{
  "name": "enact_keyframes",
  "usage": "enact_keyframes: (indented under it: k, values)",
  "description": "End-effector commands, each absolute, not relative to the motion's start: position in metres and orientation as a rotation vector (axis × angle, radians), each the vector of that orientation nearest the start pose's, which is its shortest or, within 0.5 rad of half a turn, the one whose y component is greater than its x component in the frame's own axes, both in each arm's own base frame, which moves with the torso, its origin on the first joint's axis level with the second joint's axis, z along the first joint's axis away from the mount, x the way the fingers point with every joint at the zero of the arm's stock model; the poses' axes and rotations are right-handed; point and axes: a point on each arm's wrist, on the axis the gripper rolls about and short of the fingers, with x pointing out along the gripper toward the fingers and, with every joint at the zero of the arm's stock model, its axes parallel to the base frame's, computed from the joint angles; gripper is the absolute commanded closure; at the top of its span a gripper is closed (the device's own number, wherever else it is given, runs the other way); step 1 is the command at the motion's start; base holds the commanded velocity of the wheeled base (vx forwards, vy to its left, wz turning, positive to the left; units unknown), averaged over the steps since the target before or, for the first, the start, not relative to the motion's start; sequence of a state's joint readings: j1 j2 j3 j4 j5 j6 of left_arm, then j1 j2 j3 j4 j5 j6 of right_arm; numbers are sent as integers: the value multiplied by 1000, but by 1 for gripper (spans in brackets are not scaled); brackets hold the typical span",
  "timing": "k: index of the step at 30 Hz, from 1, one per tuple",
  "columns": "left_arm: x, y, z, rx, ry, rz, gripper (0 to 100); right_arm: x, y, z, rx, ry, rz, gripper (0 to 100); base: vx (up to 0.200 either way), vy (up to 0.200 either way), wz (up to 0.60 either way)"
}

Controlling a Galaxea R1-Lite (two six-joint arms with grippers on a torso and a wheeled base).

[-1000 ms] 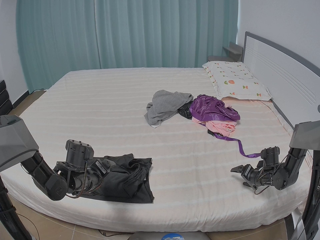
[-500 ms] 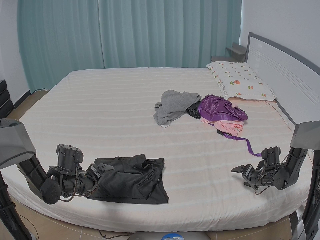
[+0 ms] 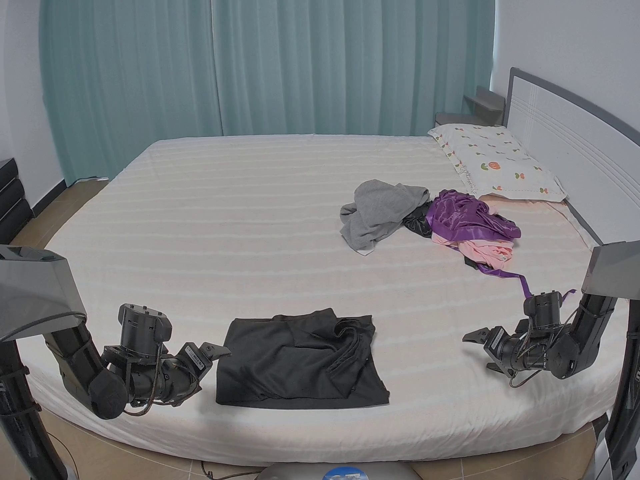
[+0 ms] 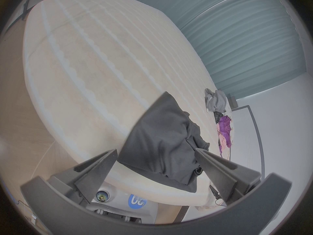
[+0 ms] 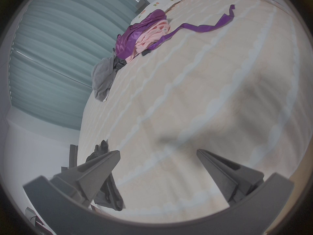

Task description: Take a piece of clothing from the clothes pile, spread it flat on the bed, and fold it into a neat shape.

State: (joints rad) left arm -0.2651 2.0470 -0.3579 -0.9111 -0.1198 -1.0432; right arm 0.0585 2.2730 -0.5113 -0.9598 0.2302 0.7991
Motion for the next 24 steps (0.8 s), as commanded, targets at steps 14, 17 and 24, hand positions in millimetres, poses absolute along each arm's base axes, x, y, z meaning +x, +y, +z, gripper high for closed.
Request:
enact_keyframes:
  k: [14,17,24]
  values:
    - [255,-75,6,-902,911,84,0,260,110,6,632,870,140,0,0,129,0]
    - [256,-75,5,-902,910,83,0,265,129,-8,569,864,124,0,0,0,0]
    - [258,-76,5,-902,907,83,0,267,150,-10,495,841,147,0,0,0,0]
